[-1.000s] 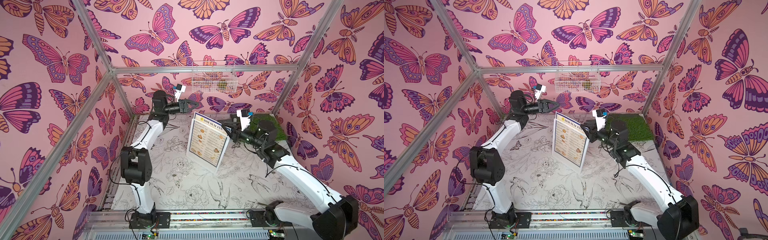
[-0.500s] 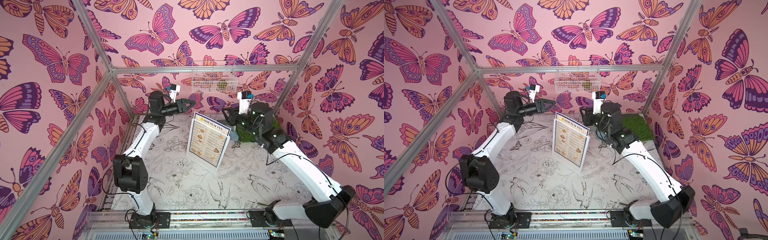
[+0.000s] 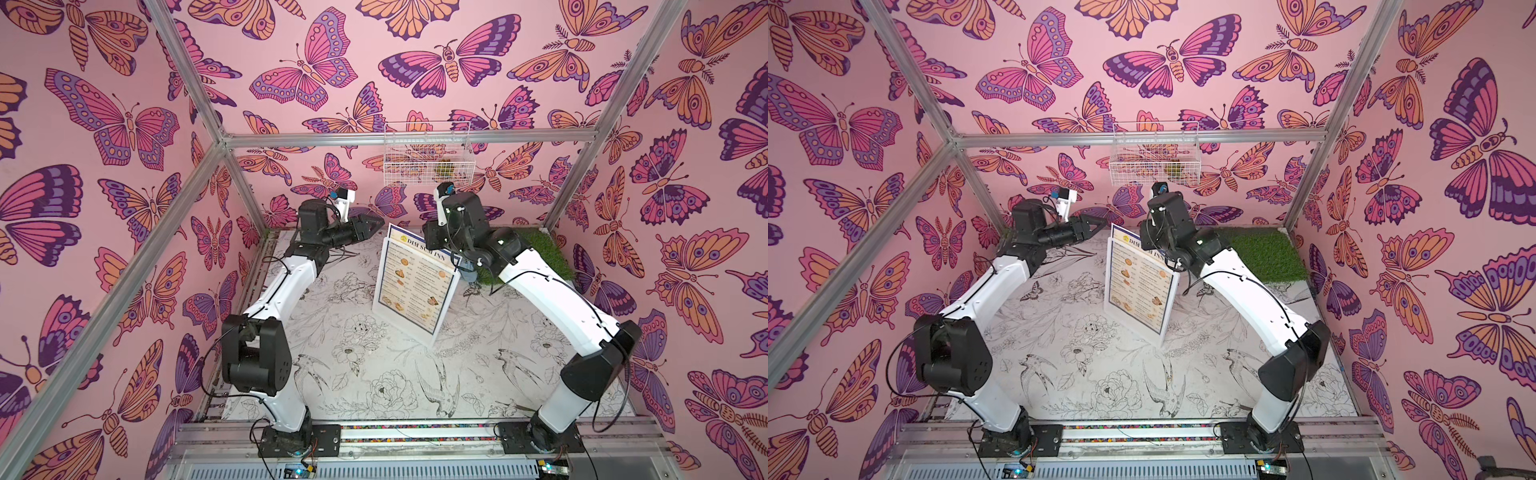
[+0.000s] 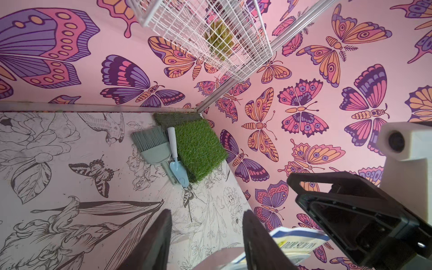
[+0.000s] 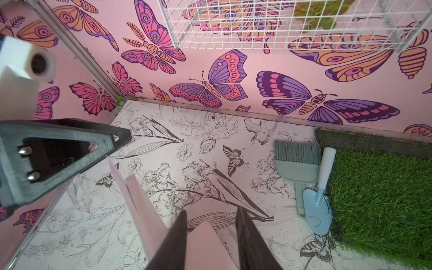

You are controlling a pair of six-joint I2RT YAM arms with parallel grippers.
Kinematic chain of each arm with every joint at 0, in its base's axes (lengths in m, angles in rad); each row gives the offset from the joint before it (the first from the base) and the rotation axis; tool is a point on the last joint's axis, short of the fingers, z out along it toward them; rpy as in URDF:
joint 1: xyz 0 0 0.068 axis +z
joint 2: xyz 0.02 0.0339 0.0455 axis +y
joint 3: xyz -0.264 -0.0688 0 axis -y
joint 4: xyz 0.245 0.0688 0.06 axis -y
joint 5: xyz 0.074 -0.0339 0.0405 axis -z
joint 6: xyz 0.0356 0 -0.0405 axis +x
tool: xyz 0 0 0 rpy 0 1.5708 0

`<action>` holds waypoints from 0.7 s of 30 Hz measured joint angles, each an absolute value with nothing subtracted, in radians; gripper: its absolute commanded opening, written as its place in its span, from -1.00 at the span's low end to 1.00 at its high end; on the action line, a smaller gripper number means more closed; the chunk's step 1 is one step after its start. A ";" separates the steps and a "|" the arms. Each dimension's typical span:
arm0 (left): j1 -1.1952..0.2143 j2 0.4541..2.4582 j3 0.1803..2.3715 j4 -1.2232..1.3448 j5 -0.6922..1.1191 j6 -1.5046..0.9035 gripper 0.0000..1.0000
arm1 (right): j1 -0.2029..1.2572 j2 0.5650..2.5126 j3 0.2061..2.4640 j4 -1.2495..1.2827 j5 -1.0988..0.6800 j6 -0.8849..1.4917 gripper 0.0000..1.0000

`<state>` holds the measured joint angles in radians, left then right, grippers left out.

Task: Insert the menus into the narrow rack
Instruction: Insert the menu into the narrow rack.

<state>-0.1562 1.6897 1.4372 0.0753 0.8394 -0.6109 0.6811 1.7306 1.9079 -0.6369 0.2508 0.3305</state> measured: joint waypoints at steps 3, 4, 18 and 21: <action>-0.149 1.681 1.430 0.081 0.840 -0.610 0.04 | 0.691 1.751 1.928 -0.661 0.268 0.320 -0.27; -0.145 1.679 1.427 0.083 0.839 -0.610 0.04 | 0.695 1.754 1.932 -0.667 0.271 0.316 -0.27; -0.124 1.678 1.405 0.137 0.848 -0.637 0.04 | 0.716 1.755 1.921 -0.676 0.299 0.306 -0.27; -0.123 1.678 1.404 0.142 0.848 -0.640 0.04 | 0.716 1.755 1.902 -0.677 0.300 0.306 -0.26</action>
<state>-0.1226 1.6775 1.4044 0.1421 0.8482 -0.6399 0.7162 1.7550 1.9022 -0.6765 0.3004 0.3061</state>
